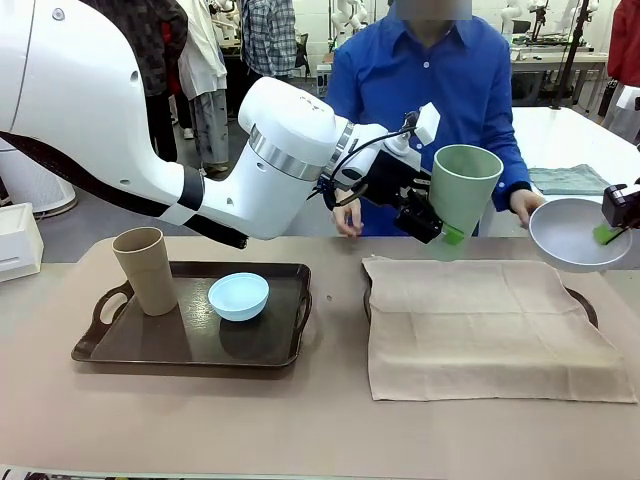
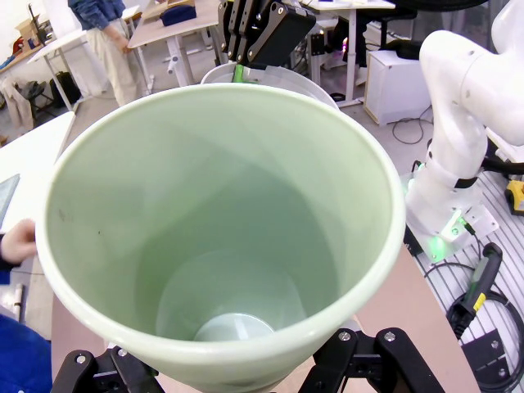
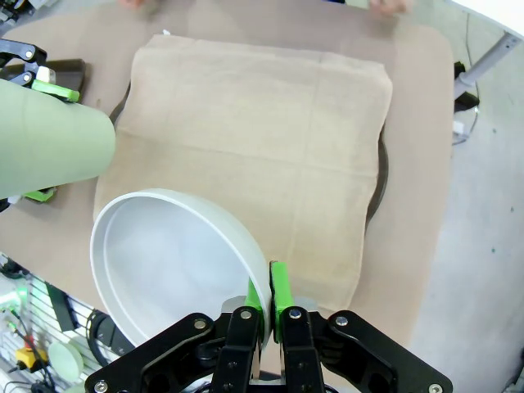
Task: Set up a tray with a mat and arrange the tableware.
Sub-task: Place the Picnic Bowl and Reusable plastic cup back onto the Handle tray in front of the human's position.
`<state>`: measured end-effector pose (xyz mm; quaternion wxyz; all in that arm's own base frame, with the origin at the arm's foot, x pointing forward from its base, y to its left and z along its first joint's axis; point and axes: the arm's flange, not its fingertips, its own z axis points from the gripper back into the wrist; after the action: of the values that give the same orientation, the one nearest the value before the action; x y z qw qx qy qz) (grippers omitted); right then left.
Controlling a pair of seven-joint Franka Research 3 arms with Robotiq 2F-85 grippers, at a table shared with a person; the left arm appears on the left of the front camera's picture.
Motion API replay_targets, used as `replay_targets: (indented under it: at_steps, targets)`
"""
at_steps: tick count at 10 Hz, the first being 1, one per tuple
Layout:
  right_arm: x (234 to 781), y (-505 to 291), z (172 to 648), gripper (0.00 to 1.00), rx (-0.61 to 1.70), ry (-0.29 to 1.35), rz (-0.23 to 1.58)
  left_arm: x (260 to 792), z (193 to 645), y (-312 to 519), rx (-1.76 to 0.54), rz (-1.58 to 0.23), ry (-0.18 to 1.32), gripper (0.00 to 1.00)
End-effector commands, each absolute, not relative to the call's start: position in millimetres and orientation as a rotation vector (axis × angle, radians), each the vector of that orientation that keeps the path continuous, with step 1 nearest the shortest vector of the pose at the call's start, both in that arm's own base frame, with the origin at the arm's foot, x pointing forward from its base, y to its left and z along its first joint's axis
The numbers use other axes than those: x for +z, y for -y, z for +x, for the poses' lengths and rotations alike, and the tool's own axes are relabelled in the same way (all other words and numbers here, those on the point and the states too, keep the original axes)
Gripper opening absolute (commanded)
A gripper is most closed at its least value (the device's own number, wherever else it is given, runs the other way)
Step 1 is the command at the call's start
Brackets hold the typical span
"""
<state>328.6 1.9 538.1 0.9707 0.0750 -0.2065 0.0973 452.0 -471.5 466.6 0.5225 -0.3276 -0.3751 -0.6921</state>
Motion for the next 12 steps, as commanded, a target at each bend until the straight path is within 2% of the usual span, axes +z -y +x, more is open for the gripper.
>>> replay_targets:
  at_steps: [1,4,5,7,12]
  targets:
    - [537,-2,329,0.00,0.194,0.423,0.144,469,453,474,-1.670,-0.781,0.900,0.00]
    - [537,-2,329,0.00,0.194,0.423,0.144,469,453,474,-1.670,-0.781,0.900,0.00]
    - [538,-2,329,0.05,0.197,0.417,0.151,467,452,471,-1.658,-0.785,0.898,0.83]
    - [528,9,355,0.05,0.228,0.385,0.238,448,469,462,-1.707,-0.890,0.915,0.83]
    - [478,12,423,0.05,0.220,0.277,0.284,384,505,452,-1.686,-1.087,0.879,0.83]
